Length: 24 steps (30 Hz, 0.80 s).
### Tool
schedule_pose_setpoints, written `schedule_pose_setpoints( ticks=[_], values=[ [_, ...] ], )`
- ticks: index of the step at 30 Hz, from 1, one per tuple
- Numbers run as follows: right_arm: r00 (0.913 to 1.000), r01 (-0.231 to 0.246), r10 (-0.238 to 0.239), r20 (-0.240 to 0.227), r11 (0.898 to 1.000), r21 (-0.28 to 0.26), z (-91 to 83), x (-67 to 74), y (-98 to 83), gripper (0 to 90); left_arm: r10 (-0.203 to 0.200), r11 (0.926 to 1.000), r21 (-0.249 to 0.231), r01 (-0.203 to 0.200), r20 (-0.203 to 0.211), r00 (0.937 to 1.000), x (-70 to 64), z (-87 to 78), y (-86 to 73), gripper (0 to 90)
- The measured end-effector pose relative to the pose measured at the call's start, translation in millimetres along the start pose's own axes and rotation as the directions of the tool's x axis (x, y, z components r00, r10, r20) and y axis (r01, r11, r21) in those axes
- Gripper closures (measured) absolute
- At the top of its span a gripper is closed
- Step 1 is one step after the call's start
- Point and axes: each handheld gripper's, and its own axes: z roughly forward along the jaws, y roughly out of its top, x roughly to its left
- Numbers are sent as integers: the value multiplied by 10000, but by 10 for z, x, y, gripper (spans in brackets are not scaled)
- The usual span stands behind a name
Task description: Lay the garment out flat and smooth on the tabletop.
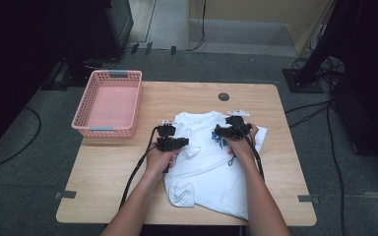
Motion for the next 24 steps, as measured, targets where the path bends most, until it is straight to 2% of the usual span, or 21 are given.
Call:
schedule_pose_setpoints(
  ticks=[3, 9, 13, 16, 19, 24],
  values=[
    [10000, -10, 10, 1, 10000, 23, -9, -14, -7, 100, 4, 9999, 160, -3, -89, 10000, -12, 31, 16, 785],
    [10000, -4, 4, -4, 10000, 25, -10, -14, -7, 100, 428, 9970, 660, -410, -249, 9988, -104, 97, 19, 803],
    [10000, -5, 5, -4, 10000, 25, -10, -14, -7, 100, 547, 9957, 768, -517, -369, 9978, -147, 130, 15, 832],
    [10000, -2, 2, -2, 10000, 26, -10, -14, -7, 100, 868, 9927, 909, -797, -777, 9932, -178, 178, 3, 846],
    [10000, 4, -4, -1, 10000, 26, -10, -15, -7, 100, 988, 9922, 848, -912, -906, 9910, -198, 194, -4, 897],
    [10000, 26, -26, -34, 10000, 26, -15, -25, -11, 98, 1213, 9903, 799, -1137, -965, 9879, -162, 149, 5, 900]
  ],
)
